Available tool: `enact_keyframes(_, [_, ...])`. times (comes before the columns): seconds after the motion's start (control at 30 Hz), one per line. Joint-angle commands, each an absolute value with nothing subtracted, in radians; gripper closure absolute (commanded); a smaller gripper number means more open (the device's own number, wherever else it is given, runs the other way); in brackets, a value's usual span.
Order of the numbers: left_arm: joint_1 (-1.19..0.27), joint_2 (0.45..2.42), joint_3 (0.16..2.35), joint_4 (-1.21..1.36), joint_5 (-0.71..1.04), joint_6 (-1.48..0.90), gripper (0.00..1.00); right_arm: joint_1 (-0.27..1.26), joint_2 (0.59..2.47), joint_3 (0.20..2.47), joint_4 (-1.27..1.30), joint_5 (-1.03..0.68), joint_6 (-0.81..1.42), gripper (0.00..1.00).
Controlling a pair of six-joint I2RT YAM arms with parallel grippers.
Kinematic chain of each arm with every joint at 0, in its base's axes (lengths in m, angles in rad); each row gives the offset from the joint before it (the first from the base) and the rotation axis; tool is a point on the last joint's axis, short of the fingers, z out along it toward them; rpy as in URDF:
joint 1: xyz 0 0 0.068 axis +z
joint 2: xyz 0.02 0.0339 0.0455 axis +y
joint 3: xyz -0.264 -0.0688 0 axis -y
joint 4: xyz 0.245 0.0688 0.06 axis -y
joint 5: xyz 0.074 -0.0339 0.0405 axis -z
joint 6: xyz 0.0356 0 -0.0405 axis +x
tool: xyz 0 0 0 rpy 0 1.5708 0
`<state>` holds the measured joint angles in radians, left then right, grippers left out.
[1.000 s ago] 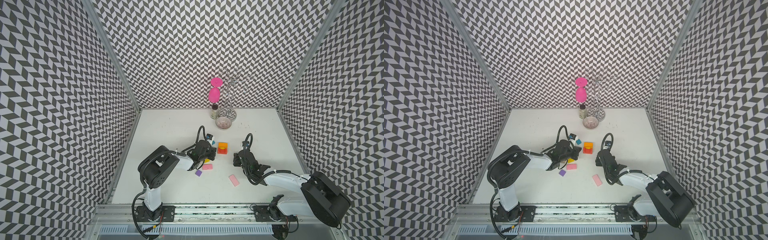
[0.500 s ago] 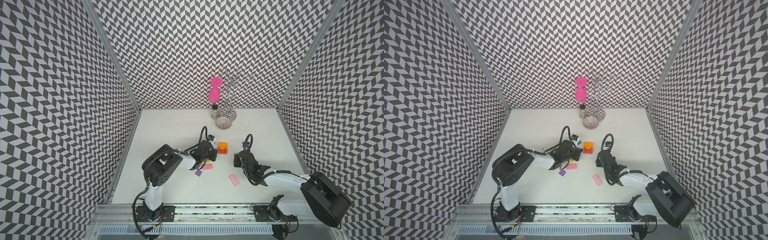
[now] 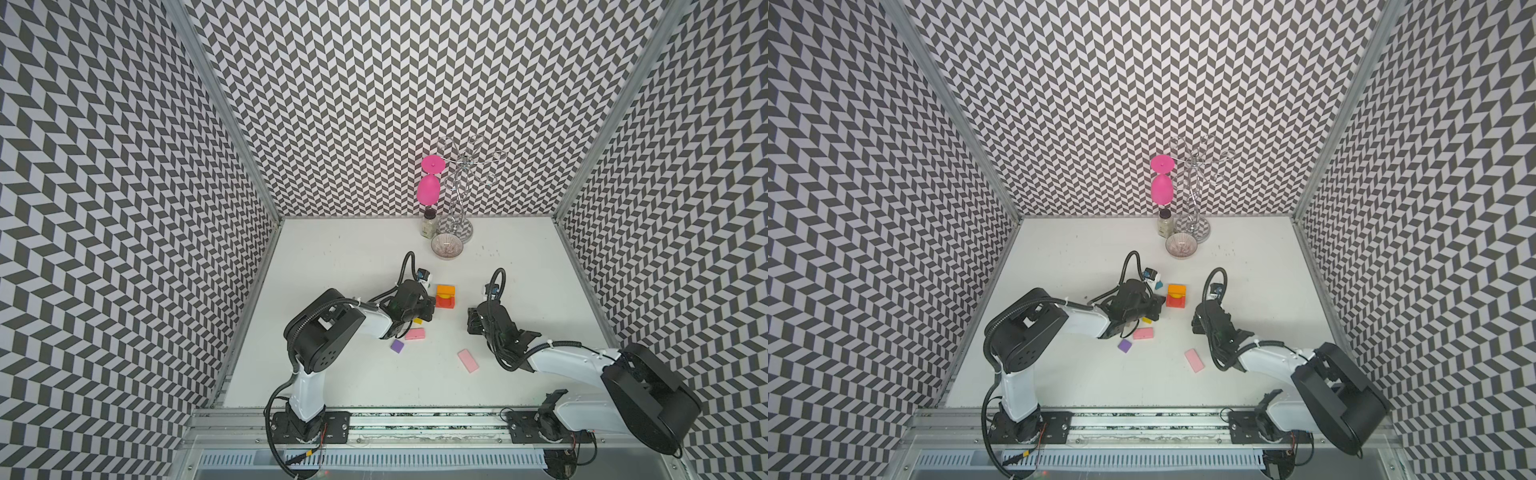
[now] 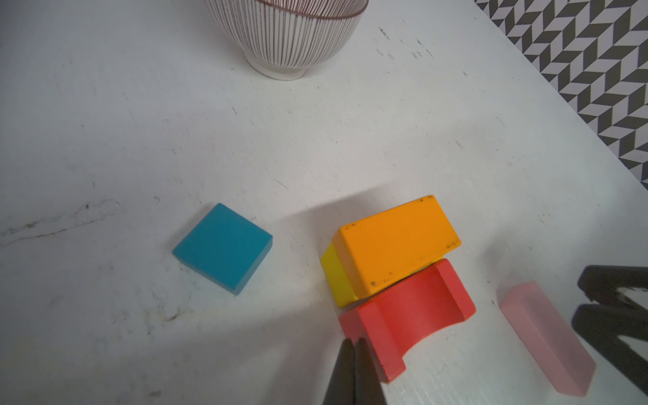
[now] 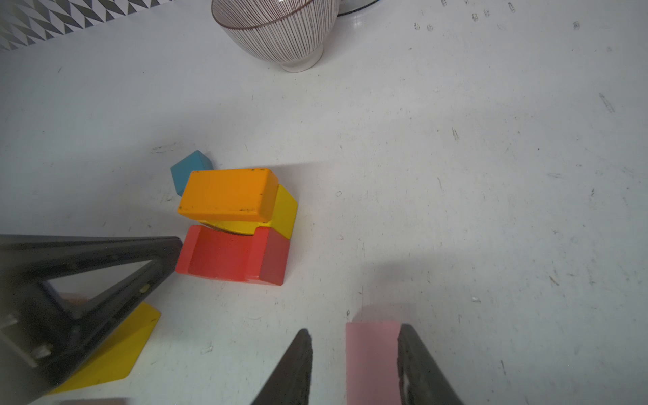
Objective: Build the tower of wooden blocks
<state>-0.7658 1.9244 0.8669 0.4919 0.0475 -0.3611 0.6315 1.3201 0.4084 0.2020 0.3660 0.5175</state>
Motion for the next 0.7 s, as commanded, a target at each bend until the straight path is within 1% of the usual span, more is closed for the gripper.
enact_keyframes(0.0, [-0.772,1.94,0.888,0.489,0.055,-0.371,0.99,0.624,1.296,0.402,0.232,0.377,0.525,0.6])
enact_keyframes(0.4, [-0.773,1.953,0.896,0.493,0.074,-0.376,1.0,0.623,1.296,0.399,0.235,0.374,0.527,0.58])
enact_keyframes(0.6, [-0.773,1.953,0.898,0.482,0.055,-0.371,1.0,0.623,1.294,0.399,0.232,0.371,0.528,0.57])
enact_keyframes(0.67, [-0.773,1.95,0.897,0.481,0.048,-0.369,1.0,0.621,1.293,0.4,0.228,0.371,0.531,0.54])
